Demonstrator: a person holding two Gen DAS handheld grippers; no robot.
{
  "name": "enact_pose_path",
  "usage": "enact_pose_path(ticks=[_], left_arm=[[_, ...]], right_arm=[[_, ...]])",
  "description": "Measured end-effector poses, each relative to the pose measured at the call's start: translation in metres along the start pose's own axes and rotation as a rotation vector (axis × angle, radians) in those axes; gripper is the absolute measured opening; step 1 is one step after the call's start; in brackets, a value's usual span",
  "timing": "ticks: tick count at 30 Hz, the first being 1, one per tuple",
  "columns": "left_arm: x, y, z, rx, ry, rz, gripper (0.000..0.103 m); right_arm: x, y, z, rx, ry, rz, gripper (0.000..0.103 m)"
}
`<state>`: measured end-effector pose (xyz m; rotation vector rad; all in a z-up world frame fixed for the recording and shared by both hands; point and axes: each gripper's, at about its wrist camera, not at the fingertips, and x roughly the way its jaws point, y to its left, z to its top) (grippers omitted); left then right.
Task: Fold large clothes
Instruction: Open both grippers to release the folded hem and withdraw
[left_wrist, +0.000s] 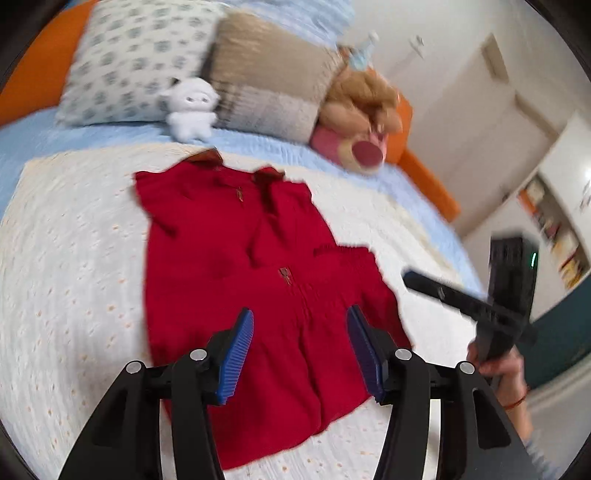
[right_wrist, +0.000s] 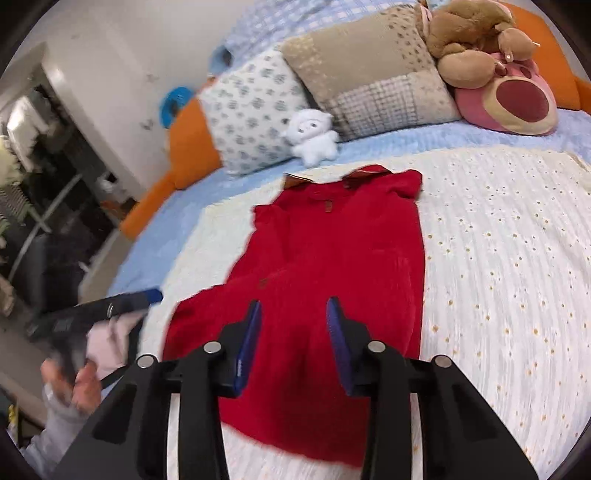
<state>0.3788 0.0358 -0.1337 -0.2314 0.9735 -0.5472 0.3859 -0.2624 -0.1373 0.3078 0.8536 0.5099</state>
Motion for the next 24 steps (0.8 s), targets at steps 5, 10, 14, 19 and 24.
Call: enact_pose_path(ticks=[5,10,14,19,24], left_arm=[[0.085,0.016,0.001,0.0,0.125,0.085,0.051],[0.114,0.023,0.013,0.04,0.103,0.109,0.054],[0.113,0.023,0.022,0.019,0.106,0.111,0.052],[0.036,0.007,0.01,-0.013,0.013,0.069,0.078],[-0.047,0.012,-0.027,-0.089,-0.011,-0.018,0.099]], right_arm=[[0.051,-0.033,-0.013,0.033,0.082,-0.132,0.015],[0.082,-0.07,-0.032,0.138,0.095,-0.077,0.011],[0.077,-0.064,-0.032,0.135,0.084,-0.089,0.014],[0.021,-0.037,-0.027,0.157,0.05,-0.024,0.089],[-0.043,-0.028,-0.044,0.229,0.07,0.116,0.091]])
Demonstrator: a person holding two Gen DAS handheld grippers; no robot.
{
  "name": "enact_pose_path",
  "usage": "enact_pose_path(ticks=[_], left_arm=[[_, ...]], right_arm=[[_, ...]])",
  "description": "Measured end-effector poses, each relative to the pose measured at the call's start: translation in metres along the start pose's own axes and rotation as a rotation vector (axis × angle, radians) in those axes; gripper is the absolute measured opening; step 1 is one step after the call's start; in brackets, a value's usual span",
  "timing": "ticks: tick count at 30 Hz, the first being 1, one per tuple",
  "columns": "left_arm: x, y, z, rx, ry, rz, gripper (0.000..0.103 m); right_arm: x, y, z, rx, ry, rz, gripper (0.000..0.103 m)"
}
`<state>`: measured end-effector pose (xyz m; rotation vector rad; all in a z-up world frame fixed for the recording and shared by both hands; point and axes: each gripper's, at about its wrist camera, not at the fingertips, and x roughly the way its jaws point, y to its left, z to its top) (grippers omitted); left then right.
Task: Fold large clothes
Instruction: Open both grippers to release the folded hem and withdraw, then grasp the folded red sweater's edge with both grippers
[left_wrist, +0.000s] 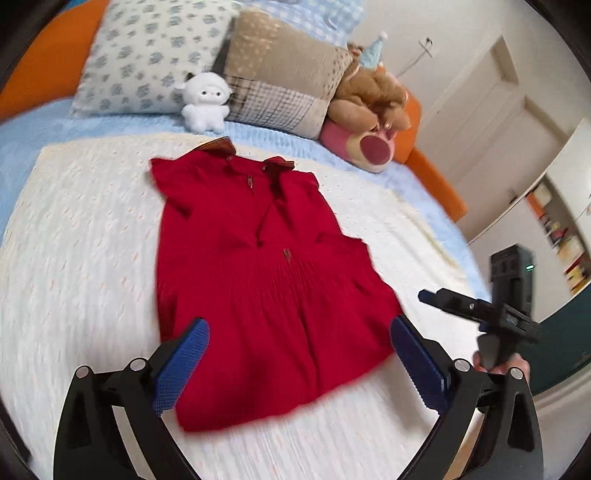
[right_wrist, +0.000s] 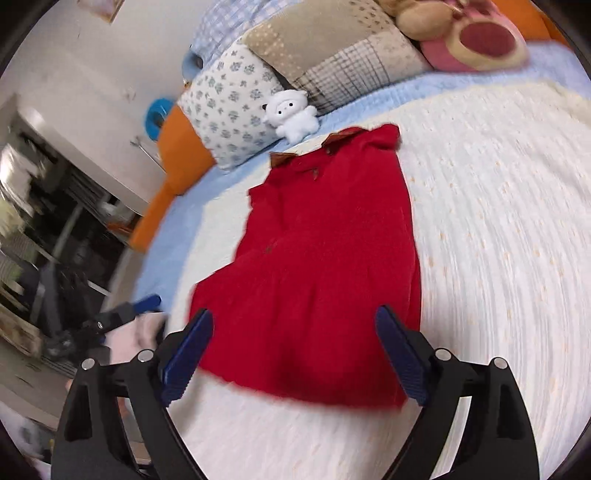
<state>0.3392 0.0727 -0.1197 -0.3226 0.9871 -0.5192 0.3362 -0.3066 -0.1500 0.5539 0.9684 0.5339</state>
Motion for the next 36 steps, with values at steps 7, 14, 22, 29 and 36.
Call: enact_pose_path(ticks=[7,14,22,29,36], left_arm=[[0.004,0.044,-0.057,-0.191,0.11,-0.025,0.099],[0.064,0.072,-0.079,-0.304,0.167,-0.012,0.099],[0.083,0.08,-0.074,-0.337,0.133,-0.027,0.099],[0.08,0.098,-0.061,-0.43,0.088,-0.067,0.057],[0.054,0.072,0.007,-0.343,0.015,-0.063,0.03]], right_arm=[[0.006,-0.05,-0.044,0.311,0.099,0.131,0.093],[0.053,-0.062,-0.064,0.336,0.123,0.024,0.09],[0.071,-0.044,-0.05,0.26,0.113,-0.036,0.082],[0.062,-0.053,-0.048,0.295,0.081,0.027,0.051],[0.041,-0.031,-0.007,0.297,0.012,0.099,0.041]])
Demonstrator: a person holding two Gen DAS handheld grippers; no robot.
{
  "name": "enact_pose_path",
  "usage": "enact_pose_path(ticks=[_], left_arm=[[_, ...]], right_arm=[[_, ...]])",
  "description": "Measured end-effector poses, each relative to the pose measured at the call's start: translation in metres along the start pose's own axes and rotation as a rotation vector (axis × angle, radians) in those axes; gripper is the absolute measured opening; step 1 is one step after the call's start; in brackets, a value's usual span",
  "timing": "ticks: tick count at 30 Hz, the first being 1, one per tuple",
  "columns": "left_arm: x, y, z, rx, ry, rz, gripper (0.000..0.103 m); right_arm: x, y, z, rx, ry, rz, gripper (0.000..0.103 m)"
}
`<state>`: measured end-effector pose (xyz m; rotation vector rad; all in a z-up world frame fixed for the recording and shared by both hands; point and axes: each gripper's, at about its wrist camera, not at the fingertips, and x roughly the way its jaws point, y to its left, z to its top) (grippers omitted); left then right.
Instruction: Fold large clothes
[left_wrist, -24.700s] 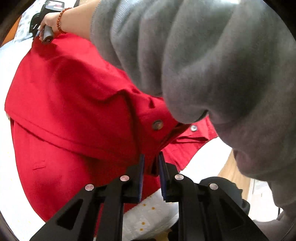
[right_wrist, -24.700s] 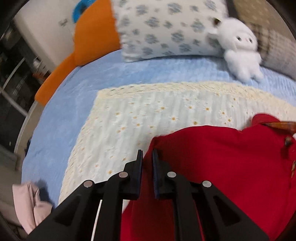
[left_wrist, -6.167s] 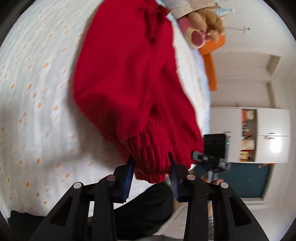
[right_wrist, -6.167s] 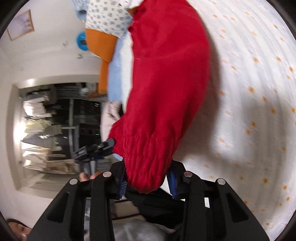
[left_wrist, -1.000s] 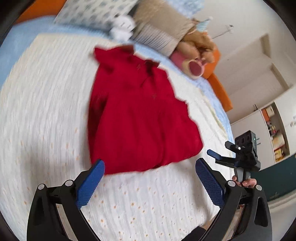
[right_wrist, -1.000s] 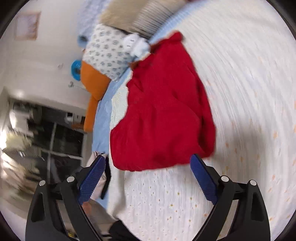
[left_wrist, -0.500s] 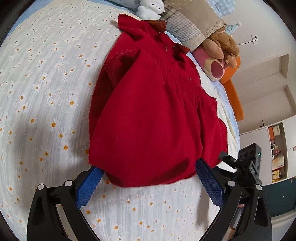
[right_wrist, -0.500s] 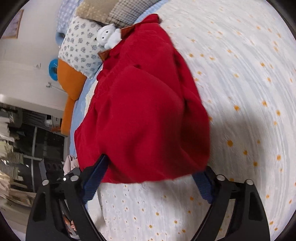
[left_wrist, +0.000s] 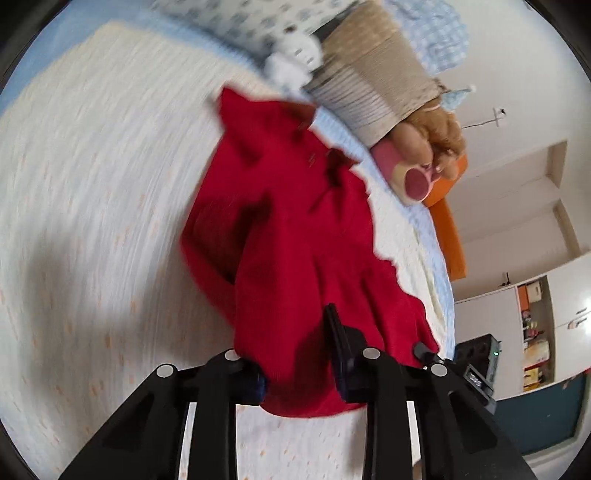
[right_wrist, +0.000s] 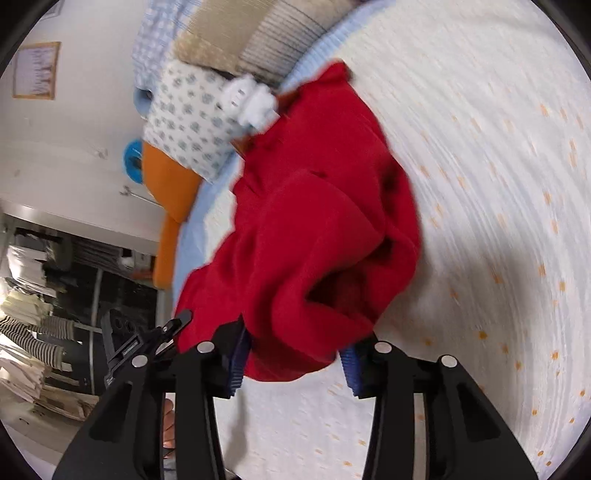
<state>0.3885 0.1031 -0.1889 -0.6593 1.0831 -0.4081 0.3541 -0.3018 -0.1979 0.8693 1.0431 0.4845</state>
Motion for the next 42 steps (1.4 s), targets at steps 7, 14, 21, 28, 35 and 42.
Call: enact_pose_path(ticks=[7,14,21,28,35,42], left_arm=[[0.019,-0.034,0.12,0.03,-0.026,0.032,0.03],[0.101,-0.001,0.227,-0.093,0.044,0.103,0.03],[0.167,0.053,0.253,-0.228,0.062,0.014,0.037],[0.069,0.069,0.247,-0.245,-0.259,-0.109,0.1],[0.046,-0.064,0.225,0.257,-0.32,0.124,0.1],[0.18,-0.15,0.183,0.585,-0.166,0.443,0.096]], right_arm=[[0.003,0.069,0.092,-0.083,-0.088,-0.011,0.038],[0.071,0.075,0.206,-0.078,-0.179,-0.086,0.036],[0.134,0.04,0.249,-0.16,-0.29,-0.199,0.047],[0.111,0.044,0.247,-0.236,-0.28,-0.21,0.1],[0.061,0.113,0.225,-0.538,-0.334,-0.341,0.08],[0.128,0.095,0.222,-0.541,-0.254,-0.471,0.033]])
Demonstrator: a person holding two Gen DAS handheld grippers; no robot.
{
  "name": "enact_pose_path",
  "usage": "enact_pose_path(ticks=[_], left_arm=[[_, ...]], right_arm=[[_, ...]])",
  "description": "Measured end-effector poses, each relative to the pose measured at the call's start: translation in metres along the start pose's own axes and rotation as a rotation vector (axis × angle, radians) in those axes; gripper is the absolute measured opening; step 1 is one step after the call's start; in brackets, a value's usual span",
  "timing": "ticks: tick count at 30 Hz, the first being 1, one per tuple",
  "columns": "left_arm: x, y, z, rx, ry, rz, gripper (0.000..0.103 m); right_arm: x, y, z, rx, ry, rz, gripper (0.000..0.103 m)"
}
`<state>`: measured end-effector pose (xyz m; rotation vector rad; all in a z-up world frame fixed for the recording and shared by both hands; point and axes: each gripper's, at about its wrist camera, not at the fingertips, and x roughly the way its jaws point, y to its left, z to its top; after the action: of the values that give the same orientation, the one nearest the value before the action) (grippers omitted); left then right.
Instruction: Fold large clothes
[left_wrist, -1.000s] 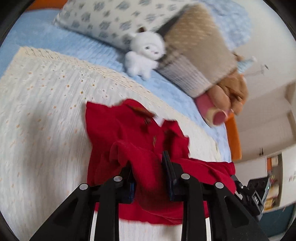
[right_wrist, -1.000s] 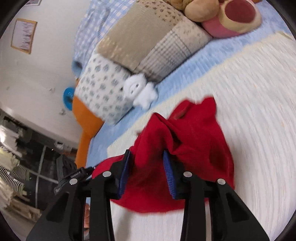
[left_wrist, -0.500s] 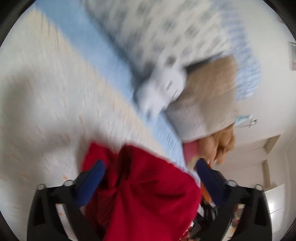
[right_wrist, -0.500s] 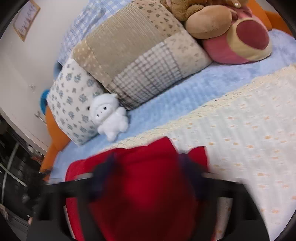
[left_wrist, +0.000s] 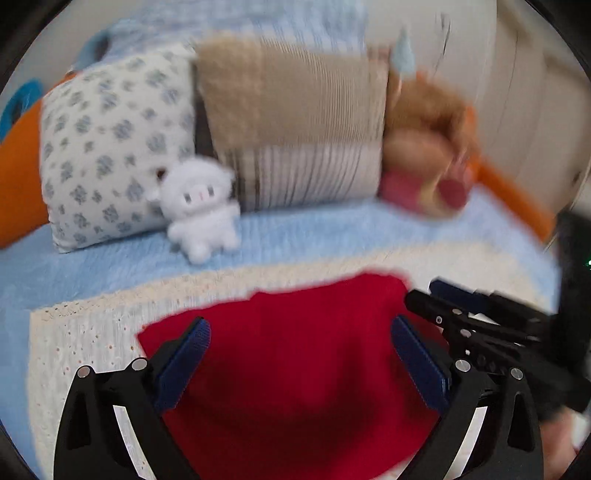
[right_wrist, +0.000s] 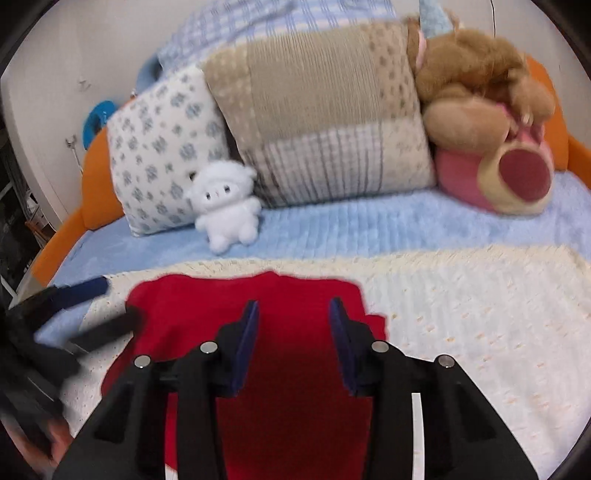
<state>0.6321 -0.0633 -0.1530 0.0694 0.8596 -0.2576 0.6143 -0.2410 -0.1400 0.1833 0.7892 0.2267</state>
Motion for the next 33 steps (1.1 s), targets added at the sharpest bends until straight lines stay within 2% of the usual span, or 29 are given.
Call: enact_pose_path(ticks=[1,2,4,6,11,14,16,18,20,23,24,25,27,28,30,33], left_arm=[[0.016,0.0,-0.002,-0.002,0.029,0.052,0.096],[0.039,0.006,-0.006,-0.028,0.058,0.086,0.096],[0.061,0.015,-0.015,-0.035,0.086,0.11,0.097],[0.084,0.014,-0.025,-0.005,0.101,0.151,0.098],[0.099,0.028,-0.032,-0.044,0.067,0.121,0.101],[0.086,0.025,-0.035,-0.013,0.048,0.104,0.101],[0.058,0.036,-0.033,-0.038,0.026,0.061,0.101],[0.026,0.06,-0.036,-0.074,0.0,0.039,0.101],[-0.006,0.102,-0.043,-0.172,0.031,0.035,0.101],[-0.038,0.144,-0.064,-0.274,0.091,-0.013,0.101],[-0.046,0.152,-0.073,-0.296,0.098,-0.044,0.101],[-0.053,0.158,-0.082,-0.323,0.102,-0.082,0.101],[-0.062,0.167,-0.103,-0.422,0.108,-0.224,0.101],[-0.058,0.169,-0.115,-0.497,0.128,-0.317,0.101],[-0.041,0.169,-0.134,-0.621,0.171,-0.431,0.101],[-0.008,0.163,-0.151,-0.734,0.233,-0.5,0.101]], right_arm=[[0.012,-0.004,-0.005,0.015,0.014,-0.023,0.034],[0.022,-0.009,-0.009,0.039,0.02,-0.004,0.034],[0.046,-0.021,-0.022,0.091,0.04,0.024,0.034],[0.068,-0.026,-0.033,0.092,0.061,0.025,0.034],[0.075,-0.024,-0.038,0.051,0.022,0.007,0.034],[0.068,-0.02,-0.036,0.021,0.033,0.006,0.036],[0.054,-0.02,-0.03,0.018,0.052,0.027,0.048],[0.02,-0.025,-0.025,0.022,0.047,0.041,0.087],[-0.016,-0.034,-0.026,0.047,0.033,0.09,0.088],[-0.065,-0.062,-0.041,0.22,0.103,0.307,0.089],[-0.071,-0.069,-0.046,0.27,0.129,0.336,0.091],[-0.077,-0.076,-0.054,0.331,0.165,0.363,0.092],[-0.08,-0.087,-0.071,0.439,0.227,0.429,0.093],[-0.076,-0.093,-0.082,0.501,0.259,0.463,0.093],[-0.063,-0.1,-0.098,0.599,0.29,0.505,0.093],[-0.04,-0.105,-0.115,0.719,0.31,0.543,0.093]])
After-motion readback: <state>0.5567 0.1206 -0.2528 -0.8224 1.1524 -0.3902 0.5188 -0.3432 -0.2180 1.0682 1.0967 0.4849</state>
